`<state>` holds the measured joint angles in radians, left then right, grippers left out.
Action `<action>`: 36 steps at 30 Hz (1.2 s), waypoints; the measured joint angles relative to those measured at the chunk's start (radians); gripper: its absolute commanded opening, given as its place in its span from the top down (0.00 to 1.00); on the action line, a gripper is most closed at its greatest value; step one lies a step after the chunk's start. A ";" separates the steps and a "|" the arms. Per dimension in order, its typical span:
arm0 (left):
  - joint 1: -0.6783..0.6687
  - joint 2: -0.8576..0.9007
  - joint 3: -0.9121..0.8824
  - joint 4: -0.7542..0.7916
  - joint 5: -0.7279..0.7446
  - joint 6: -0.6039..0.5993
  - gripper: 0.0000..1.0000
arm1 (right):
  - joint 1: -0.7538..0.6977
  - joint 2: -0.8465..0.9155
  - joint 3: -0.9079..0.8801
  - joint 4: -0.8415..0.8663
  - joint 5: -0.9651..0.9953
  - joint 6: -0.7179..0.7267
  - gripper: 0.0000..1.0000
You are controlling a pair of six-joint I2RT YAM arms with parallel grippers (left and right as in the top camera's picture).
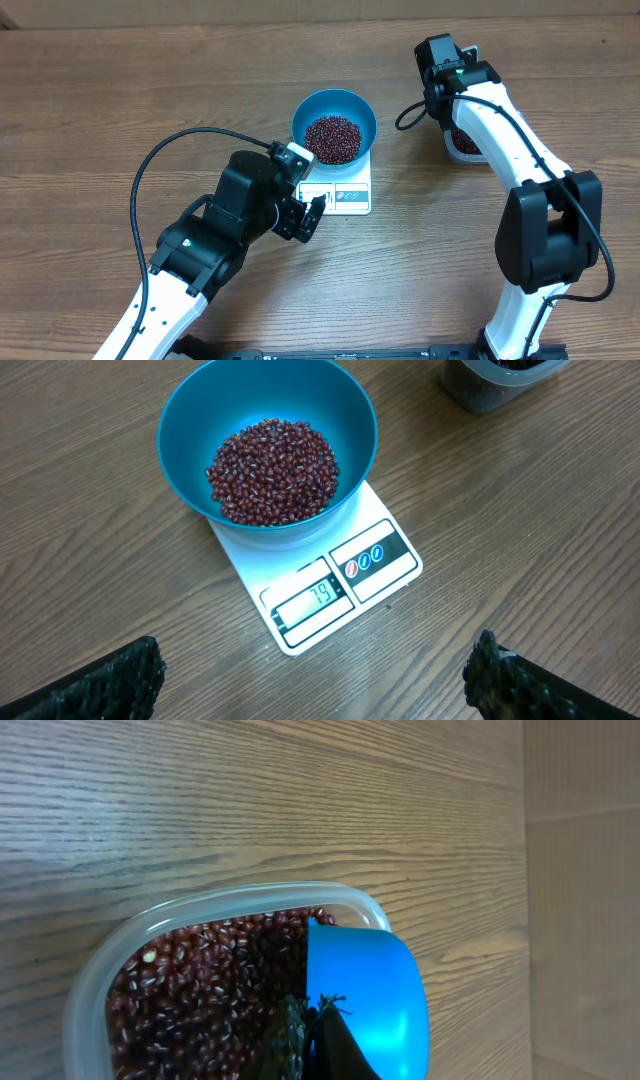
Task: Scoop item into bowl and weigh 150g on scale
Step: 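Move the empty blue cup back over the bean tub, then lower the blue cup into the bean tub and drag through beans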
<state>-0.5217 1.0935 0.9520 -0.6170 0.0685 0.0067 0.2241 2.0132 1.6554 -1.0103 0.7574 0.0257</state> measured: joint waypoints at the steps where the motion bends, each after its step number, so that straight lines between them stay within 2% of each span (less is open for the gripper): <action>1: 0.000 0.000 0.000 0.000 0.000 0.000 0.00 | 0.000 0.000 0.000 0.000 0.002 -0.003 0.96; 36: 0.000 0.000 0.000 -0.008 0.000 0.000 0.00 | 0.000 0.006 -0.026 0.007 -0.107 -0.031 0.96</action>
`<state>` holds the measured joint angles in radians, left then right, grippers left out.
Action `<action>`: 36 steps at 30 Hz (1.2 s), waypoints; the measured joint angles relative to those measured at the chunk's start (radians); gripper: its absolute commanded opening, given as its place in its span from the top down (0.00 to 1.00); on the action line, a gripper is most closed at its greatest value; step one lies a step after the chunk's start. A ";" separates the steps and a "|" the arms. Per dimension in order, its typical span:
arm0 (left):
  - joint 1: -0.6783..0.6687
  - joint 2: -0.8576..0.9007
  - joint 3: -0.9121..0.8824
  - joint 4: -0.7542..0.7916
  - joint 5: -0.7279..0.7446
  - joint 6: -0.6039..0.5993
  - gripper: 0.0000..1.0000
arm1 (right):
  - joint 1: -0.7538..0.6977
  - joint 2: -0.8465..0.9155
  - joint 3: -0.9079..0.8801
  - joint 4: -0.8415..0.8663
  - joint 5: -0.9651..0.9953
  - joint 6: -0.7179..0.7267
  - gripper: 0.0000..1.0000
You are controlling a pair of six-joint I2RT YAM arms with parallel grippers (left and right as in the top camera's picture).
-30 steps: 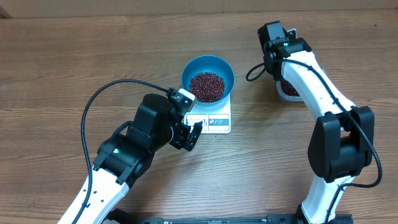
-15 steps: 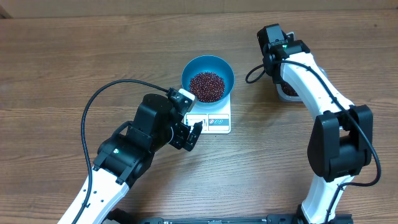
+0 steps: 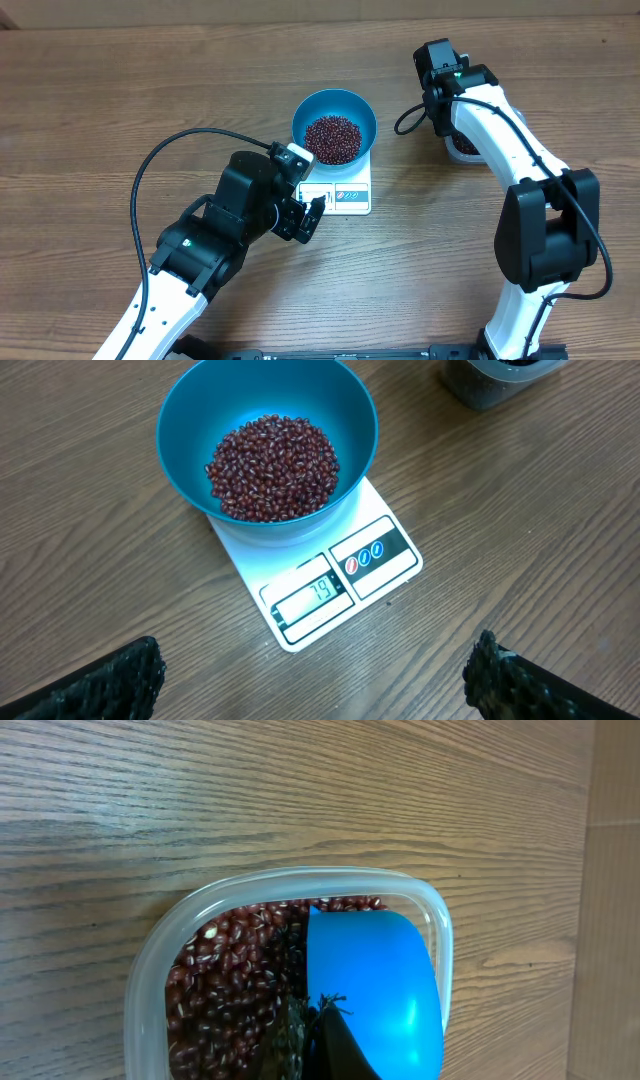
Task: Scoop item into bowl and weigh 150g on scale
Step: 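Lower the blue cup into the bean tub and drag through beans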
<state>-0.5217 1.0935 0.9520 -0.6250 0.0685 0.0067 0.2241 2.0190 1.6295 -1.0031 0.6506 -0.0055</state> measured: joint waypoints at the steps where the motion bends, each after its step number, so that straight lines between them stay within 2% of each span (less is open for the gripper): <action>1: 0.000 0.000 0.000 0.000 0.000 0.000 0.01 | 0.000 0.000 0.000 0.000 0.000 -0.001 0.96; 36: 0.000 0.000 0.000 0.000 0.000 0.000 0.00 | -0.027 0.000 -0.001 0.039 -0.208 0.010 0.96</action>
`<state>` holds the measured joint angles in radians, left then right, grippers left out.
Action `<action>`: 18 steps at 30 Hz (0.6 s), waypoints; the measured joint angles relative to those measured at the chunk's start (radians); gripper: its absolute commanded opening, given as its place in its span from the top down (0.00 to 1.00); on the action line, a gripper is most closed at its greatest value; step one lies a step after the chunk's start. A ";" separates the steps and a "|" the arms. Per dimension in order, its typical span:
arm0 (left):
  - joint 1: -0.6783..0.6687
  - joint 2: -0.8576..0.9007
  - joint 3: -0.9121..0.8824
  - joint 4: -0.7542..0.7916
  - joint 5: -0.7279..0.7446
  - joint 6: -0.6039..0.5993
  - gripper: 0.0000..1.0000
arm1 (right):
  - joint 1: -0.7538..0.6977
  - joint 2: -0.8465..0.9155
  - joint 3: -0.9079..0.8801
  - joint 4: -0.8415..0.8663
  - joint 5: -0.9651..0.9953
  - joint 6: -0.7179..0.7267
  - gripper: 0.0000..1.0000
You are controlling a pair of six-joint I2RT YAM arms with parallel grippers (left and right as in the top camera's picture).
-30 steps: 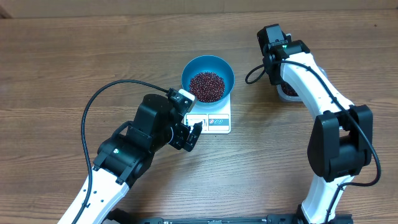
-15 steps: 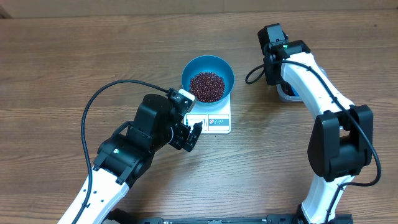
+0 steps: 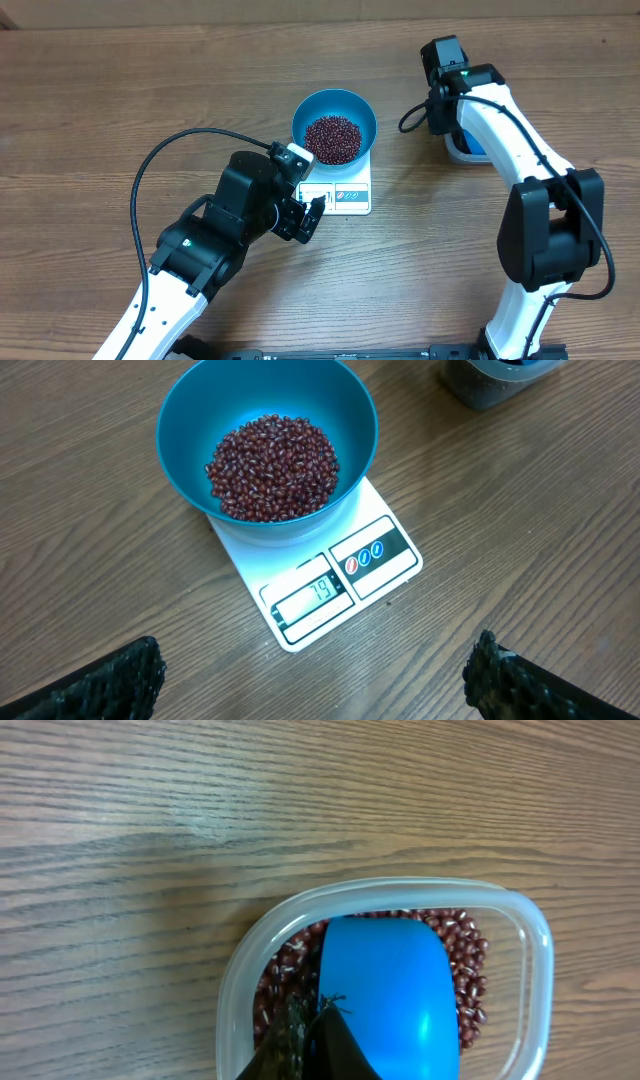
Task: Scoop item into bowl and weigh 150g on scale
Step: 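Lower the blue cup into the bean tub and drag through beans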
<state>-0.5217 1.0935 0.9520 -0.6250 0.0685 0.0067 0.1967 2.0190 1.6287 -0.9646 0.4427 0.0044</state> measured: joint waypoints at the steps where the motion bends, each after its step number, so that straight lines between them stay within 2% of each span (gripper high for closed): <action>1: 0.000 0.000 0.000 0.000 0.000 0.000 0.00 | -0.003 0.000 0.000 0.003 -0.007 0.000 0.96; 18: 0.000 0.000 0.000 0.000 0.000 0.000 0.01 | -0.142 -0.042 0.000 0.024 -0.290 0.003 0.96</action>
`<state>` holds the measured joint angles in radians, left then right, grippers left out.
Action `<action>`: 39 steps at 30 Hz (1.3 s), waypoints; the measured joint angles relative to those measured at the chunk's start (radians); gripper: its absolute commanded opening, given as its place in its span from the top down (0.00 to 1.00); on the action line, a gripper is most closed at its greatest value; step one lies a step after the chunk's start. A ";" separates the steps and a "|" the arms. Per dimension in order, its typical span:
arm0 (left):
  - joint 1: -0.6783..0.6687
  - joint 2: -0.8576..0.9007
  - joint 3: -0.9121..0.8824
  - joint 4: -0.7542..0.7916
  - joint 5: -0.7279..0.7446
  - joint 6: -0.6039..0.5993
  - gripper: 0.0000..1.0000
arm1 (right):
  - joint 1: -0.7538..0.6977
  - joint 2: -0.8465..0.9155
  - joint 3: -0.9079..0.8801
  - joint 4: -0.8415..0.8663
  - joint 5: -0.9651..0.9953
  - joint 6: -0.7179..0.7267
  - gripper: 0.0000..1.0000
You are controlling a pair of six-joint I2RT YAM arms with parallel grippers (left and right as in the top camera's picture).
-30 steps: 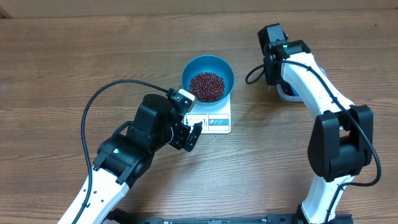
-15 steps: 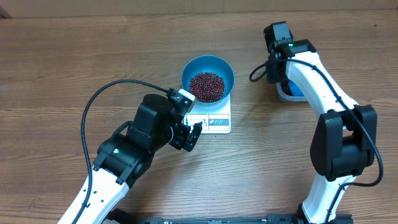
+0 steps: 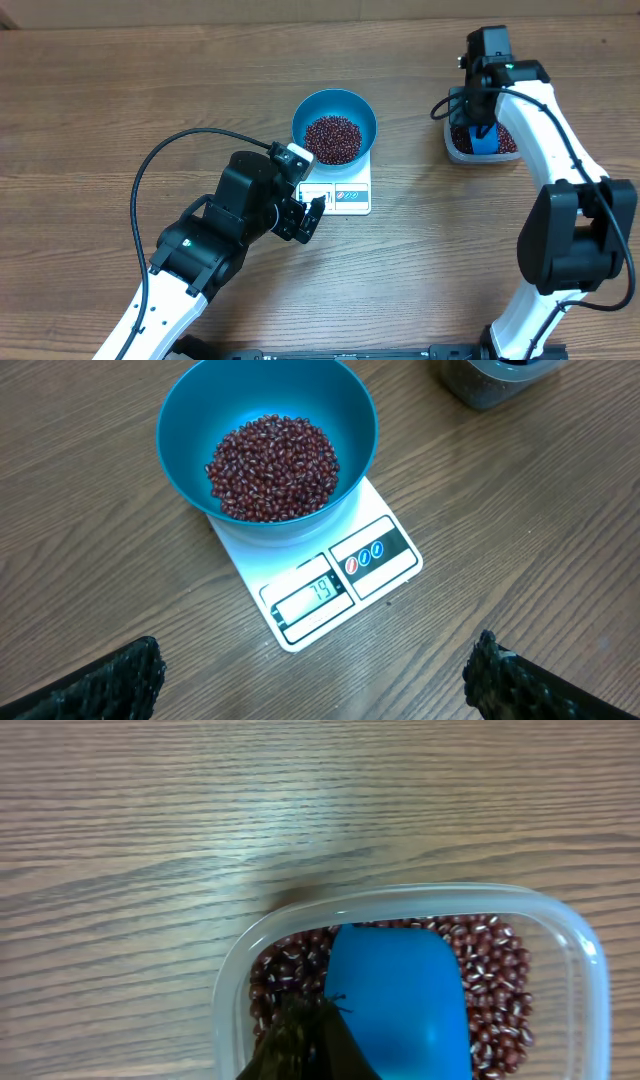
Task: Scoop item into bowl and weigh 150g on scale
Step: 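Lower the blue cup into the bean tub and drag through beans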
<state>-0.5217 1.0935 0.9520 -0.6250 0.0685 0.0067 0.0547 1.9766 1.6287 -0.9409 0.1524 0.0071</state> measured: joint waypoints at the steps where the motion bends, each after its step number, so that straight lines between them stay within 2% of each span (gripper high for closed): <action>1: 0.000 0.000 0.000 0.000 0.000 0.000 0.00 | -0.008 -0.001 0.000 0.000 -0.020 0.000 0.96; 23: 0.000 0.000 0.000 0.000 0.000 0.000 0.00 | -0.132 -0.007 0.000 0.004 -0.345 -0.047 0.96; 39: 0.000 0.000 0.000 0.000 0.000 0.000 0.00 | -0.166 -0.007 0.000 -0.002 -0.417 -0.048 0.96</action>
<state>-0.5217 1.0935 0.9520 -0.6250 0.0685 0.0067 -0.1116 1.9697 1.6287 -0.9432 -0.2646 -0.0414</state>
